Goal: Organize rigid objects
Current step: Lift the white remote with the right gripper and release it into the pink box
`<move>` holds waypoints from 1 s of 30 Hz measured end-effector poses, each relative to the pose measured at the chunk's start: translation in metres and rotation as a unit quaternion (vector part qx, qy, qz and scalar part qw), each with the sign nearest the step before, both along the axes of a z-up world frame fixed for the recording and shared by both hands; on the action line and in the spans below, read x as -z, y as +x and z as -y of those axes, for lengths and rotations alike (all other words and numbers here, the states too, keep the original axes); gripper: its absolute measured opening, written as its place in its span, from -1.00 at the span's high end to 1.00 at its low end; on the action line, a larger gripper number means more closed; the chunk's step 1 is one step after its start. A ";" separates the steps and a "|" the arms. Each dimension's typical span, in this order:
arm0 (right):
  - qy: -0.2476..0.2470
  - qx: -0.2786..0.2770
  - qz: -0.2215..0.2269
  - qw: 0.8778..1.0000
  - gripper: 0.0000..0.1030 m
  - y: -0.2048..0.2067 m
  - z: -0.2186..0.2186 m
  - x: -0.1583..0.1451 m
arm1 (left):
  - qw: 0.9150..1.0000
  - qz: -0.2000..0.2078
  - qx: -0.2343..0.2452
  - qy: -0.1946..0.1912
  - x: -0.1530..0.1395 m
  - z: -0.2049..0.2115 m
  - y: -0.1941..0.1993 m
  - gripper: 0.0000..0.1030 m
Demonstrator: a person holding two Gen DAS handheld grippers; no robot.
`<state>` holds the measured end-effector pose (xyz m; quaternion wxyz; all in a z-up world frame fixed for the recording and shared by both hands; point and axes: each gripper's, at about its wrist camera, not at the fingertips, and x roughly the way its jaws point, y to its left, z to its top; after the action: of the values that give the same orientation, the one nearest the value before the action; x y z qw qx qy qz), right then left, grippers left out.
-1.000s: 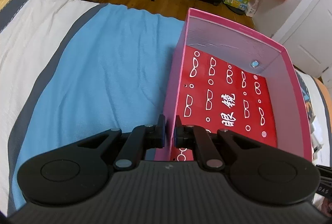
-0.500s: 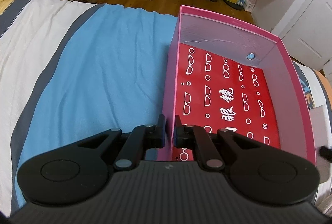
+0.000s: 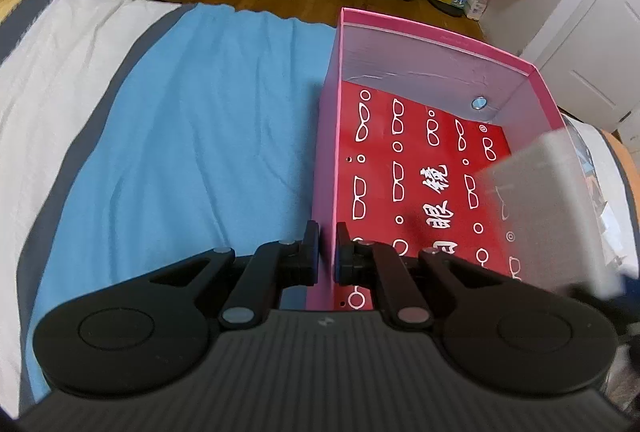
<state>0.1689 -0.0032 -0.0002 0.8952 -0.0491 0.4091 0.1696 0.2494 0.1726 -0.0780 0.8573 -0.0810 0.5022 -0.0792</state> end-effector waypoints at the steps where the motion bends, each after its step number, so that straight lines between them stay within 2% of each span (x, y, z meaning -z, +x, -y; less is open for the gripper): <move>1: -0.011 -0.003 -0.003 1.000 0.61 0.007 -0.011 0.007 | 1.000 0.001 0.002 -0.004 0.000 -0.001 0.000 0.86; 4: -0.052 0.000 0.019 0.998 0.61 0.024 -0.033 0.017 | 1.000 0.003 0.004 -0.015 0.001 -0.005 0.000 0.85; 10: -0.157 0.019 0.003 0.987 0.61 0.055 -0.057 0.031 | 0.999 0.001 0.003 -0.035 0.002 -0.010 0.001 0.81; 12: -0.164 0.017 -0.009 0.986 0.61 0.057 -0.061 0.034 | 0.999 0.002 0.004 -0.035 0.003 -0.009 0.001 0.81; 15: -0.119 0.026 -0.056 0.991 0.61 0.062 -0.062 0.040 | 0.999 0.005 0.005 -0.034 0.004 -0.008 -0.001 0.82; 17: -0.045 0.047 -0.096 0.993 0.54 0.070 -0.054 0.042 | 0.999 0.002 0.002 -0.036 0.004 -0.009 -0.001 0.82; 19: 0.042 0.061 -0.137 0.988 0.41 0.078 -0.042 0.045 | 0.999 0.002 -0.001 -0.040 0.003 -0.009 -0.001 0.80; 24: 0.139 0.063 -0.195 0.969 0.34 0.078 -0.017 0.050 | 0.999 -0.003 -0.006 -0.053 0.004 -0.012 0.000 0.80; 27: 0.169 0.055 -0.194 0.965 0.32 0.068 -0.001 0.042 | 0.999 -0.002 -0.004 -0.051 0.003 -0.012 0.000 0.80; 30: 0.161 0.033 -0.167 0.972 0.32 0.051 0.012 0.023 | 0.999 0.001 -0.004 -0.050 0.003 -0.012 -0.001 0.80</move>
<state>0.2198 -0.0150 -0.0231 0.8156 0.1380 0.5214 0.2097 0.2489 0.1845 -0.0811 0.8527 -0.1260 0.4969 -0.1008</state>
